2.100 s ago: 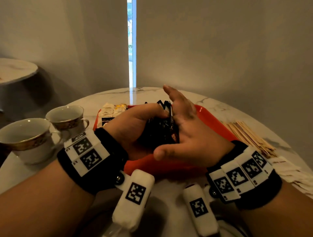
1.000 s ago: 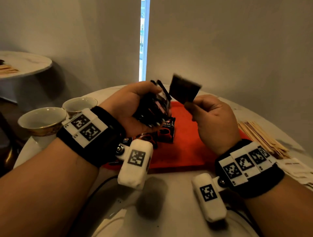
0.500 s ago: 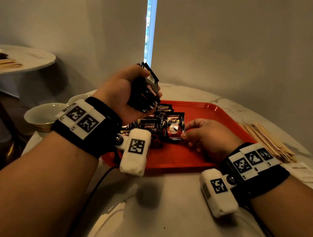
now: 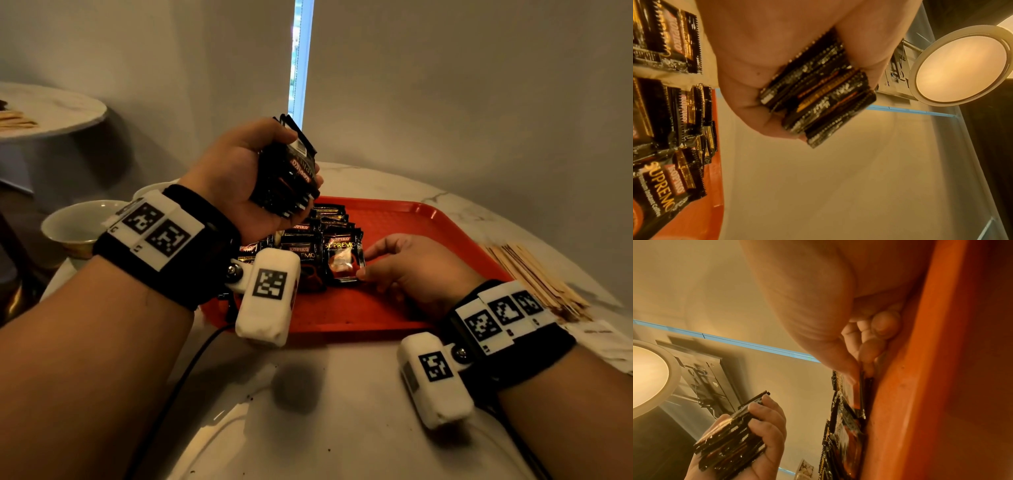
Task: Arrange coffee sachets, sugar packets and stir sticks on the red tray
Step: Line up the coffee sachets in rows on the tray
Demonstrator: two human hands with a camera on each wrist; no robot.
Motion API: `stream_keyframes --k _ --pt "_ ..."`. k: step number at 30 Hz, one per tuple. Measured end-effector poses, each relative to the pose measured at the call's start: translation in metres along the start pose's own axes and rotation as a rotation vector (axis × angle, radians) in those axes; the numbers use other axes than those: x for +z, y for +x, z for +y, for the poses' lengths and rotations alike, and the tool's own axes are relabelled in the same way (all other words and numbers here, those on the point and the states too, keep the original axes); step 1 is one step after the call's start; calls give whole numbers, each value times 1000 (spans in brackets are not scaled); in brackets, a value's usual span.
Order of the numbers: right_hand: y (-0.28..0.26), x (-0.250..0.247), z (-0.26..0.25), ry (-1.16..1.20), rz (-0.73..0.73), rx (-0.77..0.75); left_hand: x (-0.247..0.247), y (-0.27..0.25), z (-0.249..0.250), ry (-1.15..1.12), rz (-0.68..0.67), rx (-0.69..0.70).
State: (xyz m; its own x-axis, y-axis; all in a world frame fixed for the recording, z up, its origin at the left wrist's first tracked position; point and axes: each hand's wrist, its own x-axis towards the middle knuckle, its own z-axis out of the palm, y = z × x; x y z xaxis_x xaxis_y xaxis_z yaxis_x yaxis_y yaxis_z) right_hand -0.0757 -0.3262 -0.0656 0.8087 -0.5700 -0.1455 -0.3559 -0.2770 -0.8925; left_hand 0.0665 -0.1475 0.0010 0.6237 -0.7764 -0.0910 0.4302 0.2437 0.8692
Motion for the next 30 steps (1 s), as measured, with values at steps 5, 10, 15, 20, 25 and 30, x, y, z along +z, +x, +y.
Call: stream_keyframes --k 5,10,15,20,25,30 --pt "1 0 1 -3 3 -17 -1 0 -1 10 14 -4" --pt "4 0 5 37 20 -39 -1 2 -3 12 22 1" --pt "7 0 7 78 32 -47 1 1 -5 37 12 0" --pt "7 0 5 196 43 -48 3 1 -8 34 -15 -34" --pt "-3 -7 -8 274 162 -310 10 3 -19 68 -125 -126" --pt "-14 -2 -18 268 235 -575 19 1 -28 101 -214 -154"
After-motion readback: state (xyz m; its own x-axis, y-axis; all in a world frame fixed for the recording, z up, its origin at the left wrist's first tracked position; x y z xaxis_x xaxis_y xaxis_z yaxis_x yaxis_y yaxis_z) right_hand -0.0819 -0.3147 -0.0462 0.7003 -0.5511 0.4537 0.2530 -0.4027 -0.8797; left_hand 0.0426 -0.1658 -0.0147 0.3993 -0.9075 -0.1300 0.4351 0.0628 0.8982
